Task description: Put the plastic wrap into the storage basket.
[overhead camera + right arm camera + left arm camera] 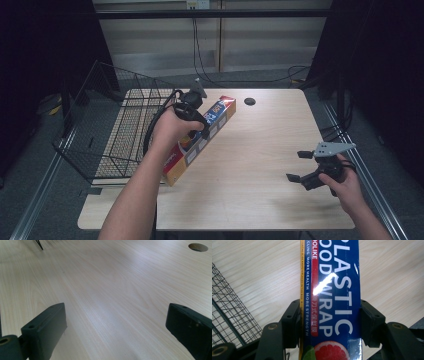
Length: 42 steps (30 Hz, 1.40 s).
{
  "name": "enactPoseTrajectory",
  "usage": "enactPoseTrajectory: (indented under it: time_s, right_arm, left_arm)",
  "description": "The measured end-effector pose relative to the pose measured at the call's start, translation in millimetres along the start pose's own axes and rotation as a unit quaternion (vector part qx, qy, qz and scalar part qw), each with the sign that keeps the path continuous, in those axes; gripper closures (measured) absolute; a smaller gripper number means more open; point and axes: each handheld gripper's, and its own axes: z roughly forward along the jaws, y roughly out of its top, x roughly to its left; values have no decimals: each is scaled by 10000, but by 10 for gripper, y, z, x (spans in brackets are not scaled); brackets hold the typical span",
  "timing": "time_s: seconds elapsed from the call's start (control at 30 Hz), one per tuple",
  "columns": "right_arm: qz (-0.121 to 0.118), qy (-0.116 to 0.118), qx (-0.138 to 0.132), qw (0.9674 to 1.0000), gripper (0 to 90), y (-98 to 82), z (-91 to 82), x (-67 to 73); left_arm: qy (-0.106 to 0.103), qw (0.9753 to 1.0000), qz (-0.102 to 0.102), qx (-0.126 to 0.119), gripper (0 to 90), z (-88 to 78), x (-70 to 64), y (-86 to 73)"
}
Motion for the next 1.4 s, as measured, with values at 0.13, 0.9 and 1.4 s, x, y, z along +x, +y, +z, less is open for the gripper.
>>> enactPoseTrajectory:
  time_s: [0.13, 0.9, 1.4]
  right_arm:
    - [-11, -2, -3, 10000, 29, -1, -1, 1]
    - [11, 6, 14, 10000, 29, 3, 12, 4]
    - [14, 7, 2, 10000, 29, 4, 15, 0]
  left_arm:
    - [18, 10000, -80, -30, 436, -61, 35, 0]
    - [165, 9992, -364, -75, 436, -400, 209, -33]
    - [236, 9979, -589, -121, 436, -583, 334, -61]
